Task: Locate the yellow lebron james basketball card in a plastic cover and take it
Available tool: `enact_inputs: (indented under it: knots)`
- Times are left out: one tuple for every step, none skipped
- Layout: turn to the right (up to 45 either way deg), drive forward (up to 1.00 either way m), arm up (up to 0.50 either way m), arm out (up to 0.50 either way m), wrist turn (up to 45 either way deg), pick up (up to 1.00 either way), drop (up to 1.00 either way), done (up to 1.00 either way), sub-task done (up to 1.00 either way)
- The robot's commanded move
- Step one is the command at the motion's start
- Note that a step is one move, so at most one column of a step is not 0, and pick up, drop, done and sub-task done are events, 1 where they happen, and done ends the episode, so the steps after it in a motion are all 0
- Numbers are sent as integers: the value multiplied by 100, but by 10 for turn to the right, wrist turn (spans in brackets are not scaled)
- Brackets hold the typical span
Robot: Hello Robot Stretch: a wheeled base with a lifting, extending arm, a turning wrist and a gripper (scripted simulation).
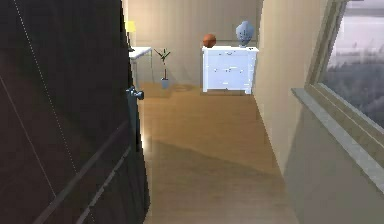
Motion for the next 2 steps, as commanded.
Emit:
enact_inputs:
  knots:
    - [0, 100, 0, 0, 0, 0, 0, 0, 0]
    - [90, 0, 0, 0, 0, 0, 0, 0, 0]
